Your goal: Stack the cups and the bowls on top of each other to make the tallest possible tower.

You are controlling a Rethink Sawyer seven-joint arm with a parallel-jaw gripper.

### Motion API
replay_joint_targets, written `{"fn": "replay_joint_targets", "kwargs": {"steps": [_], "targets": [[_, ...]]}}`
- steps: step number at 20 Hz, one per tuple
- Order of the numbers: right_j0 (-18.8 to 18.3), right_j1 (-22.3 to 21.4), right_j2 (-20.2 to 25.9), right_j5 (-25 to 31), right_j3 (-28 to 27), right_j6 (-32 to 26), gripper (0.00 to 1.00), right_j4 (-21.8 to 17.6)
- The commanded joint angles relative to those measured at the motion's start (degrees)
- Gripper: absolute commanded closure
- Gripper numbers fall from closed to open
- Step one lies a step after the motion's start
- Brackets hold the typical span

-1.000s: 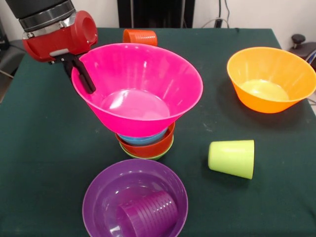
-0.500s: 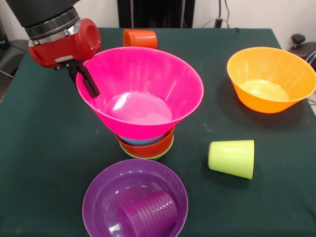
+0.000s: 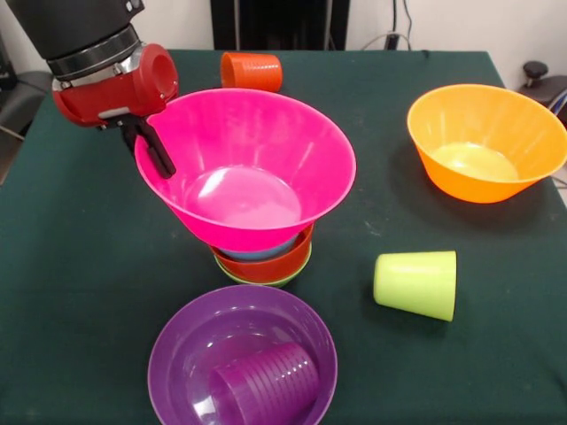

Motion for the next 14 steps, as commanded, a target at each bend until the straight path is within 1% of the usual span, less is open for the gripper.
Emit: {"fn": "replay_joint_targets", "kwargs": {"steps": [1, 8, 14], "targets": [[2.49, 1.48, -2.86, -3.03, 2.56, -3.45, 1.0, -4.5], [2.93, 1.06, -3.26, -3.84, 3.15, -2.48, 1.0, -4.56], [3.9, 0.38, -3.72, -4.91, 4.09, 0.05, 1.0, -4.4]]}}
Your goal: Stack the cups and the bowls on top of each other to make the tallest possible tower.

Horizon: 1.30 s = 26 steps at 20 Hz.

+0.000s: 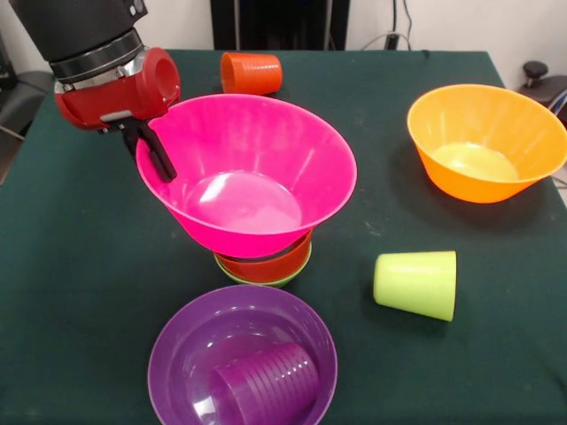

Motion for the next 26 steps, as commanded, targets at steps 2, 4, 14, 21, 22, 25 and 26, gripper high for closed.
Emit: {"fn": "replay_joint_targets", "kwargs": {"steps": [2, 4, 14, 21, 22, 25, 26], "targets": [[4.06, 0.03, -3.83, -3.62, 4.11, 0.85, 1.0, -3.72], [4.38, -0.24, -4.07, -3.9, 4.46, 1.54, 1.0, -3.65], [6.24, -1.15, -5.61, -5.49, 5.07, 3.36, 1.0, -2.9], [5.87, -0.85, -5.88, -5.45, 4.73, 2.16, 1.0, -2.93], [5.82, -0.95, -5.87, -5.34, 4.78, 2.08, 1.0, -2.86], [5.7, -1.07, -5.86, -5.16, 4.87, 1.96, 1.0, -2.66], [5.7, -1.13, -5.84, -5.14, 4.85, 1.9, 1.0, -2.65]]}}
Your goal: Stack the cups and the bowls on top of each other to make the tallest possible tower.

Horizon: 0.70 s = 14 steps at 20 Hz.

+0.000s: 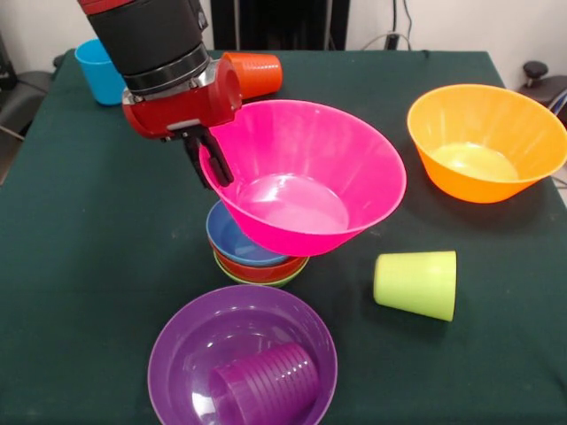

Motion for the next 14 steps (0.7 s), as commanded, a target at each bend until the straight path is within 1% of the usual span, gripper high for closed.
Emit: {"fn": "replay_joint_targets", "kwargs": {"steps": [1, 4, 11, 14], "targets": [[2.14, -0.94, -4.25, -1.02, 1.37, 1.92, 1.0, -1.91], [1.97, -1.09, -4.19, -0.93, 1.44, 1.77, 1.0, -1.9], [0.86, -3.26, -4.0, 2.12, 1.68, 0.18, 1.0, -1.21], [0.65, -3.44, -3.97, 2.34, 1.66, -0.3, 1.0, -1.2]]}}
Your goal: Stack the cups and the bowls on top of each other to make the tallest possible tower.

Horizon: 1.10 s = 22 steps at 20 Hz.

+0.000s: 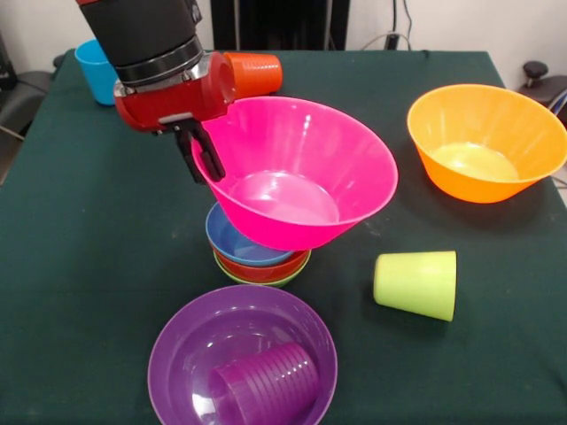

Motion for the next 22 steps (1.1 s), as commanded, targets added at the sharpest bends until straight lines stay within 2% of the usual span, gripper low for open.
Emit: {"fn": "replay_joint_targets", "kwargs": {"steps": [1, 6, 22], "targets": [[0.65, -2.23, -3.48, 2.74, 1.26, -0.49, 1.0, -1.05], [0.19, -3.54, -3.39, 4.58, 1.33, -1.47, 1.0, -0.32], [-0.57, 0.56, -3.8, -0.17, 1.55, -1.93, 1.0, -2.27]]}}
